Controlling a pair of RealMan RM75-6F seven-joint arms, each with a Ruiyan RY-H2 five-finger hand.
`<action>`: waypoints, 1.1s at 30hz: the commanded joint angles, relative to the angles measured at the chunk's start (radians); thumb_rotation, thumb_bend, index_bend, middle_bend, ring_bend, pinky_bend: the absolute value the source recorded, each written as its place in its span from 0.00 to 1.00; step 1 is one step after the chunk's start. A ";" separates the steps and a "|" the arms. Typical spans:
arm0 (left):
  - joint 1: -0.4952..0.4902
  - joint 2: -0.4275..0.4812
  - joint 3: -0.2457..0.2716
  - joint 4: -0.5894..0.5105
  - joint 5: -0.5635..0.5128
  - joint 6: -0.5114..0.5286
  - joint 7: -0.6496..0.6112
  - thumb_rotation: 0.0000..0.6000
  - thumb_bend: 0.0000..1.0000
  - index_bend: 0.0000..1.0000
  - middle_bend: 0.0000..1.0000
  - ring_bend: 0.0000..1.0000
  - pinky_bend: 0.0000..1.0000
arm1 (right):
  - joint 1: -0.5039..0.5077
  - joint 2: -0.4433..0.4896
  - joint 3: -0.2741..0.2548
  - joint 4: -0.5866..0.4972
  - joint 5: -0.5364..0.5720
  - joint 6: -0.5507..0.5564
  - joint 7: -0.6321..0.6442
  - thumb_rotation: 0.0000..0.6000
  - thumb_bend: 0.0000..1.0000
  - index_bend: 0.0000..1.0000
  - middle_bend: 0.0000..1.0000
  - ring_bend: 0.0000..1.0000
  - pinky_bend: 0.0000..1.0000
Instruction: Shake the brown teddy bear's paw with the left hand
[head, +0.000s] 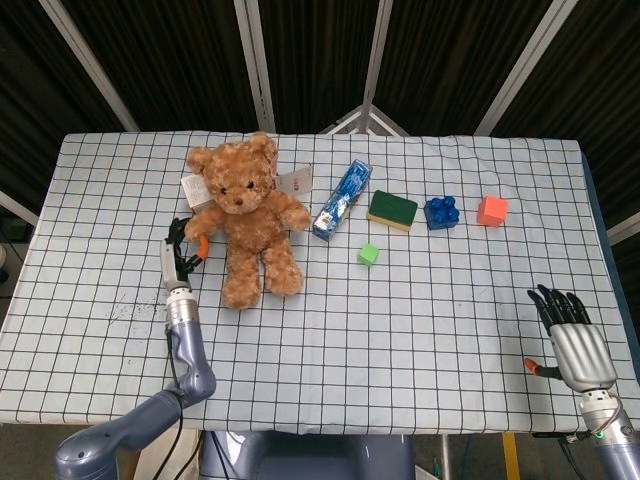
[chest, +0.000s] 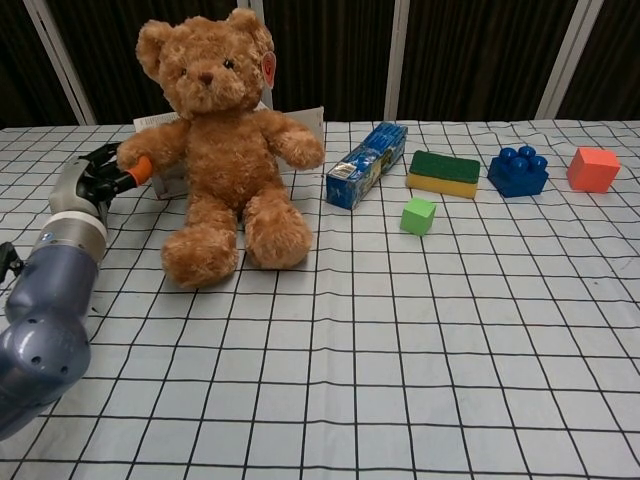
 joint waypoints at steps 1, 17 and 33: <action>0.002 0.007 -0.002 -0.025 0.002 0.013 0.013 1.00 0.67 0.39 0.42 0.01 0.00 | 0.000 0.000 0.000 -0.001 0.001 0.000 -0.001 1.00 0.10 0.00 0.00 0.00 0.00; 0.020 0.025 -0.014 -0.033 -0.033 -0.014 0.055 1.00 0.67 0.39 0.42 0.01 0.00 | 0.003 0.003 -0.004 -0.010 0.003 -0.010 -0.010 1.00 0.10 0.00 0.00 0.00 0.00; 0.012 0.042 -0.011 -0.074 -0.003 0.052 0.064 1.00 0.66 0.39 0.42 0.01 0.00 | 0.005 0.001 -0.004 -0.013 0.010 -0.014 -0.020 1.00 0.10 0.00 0.00 0.00 0.00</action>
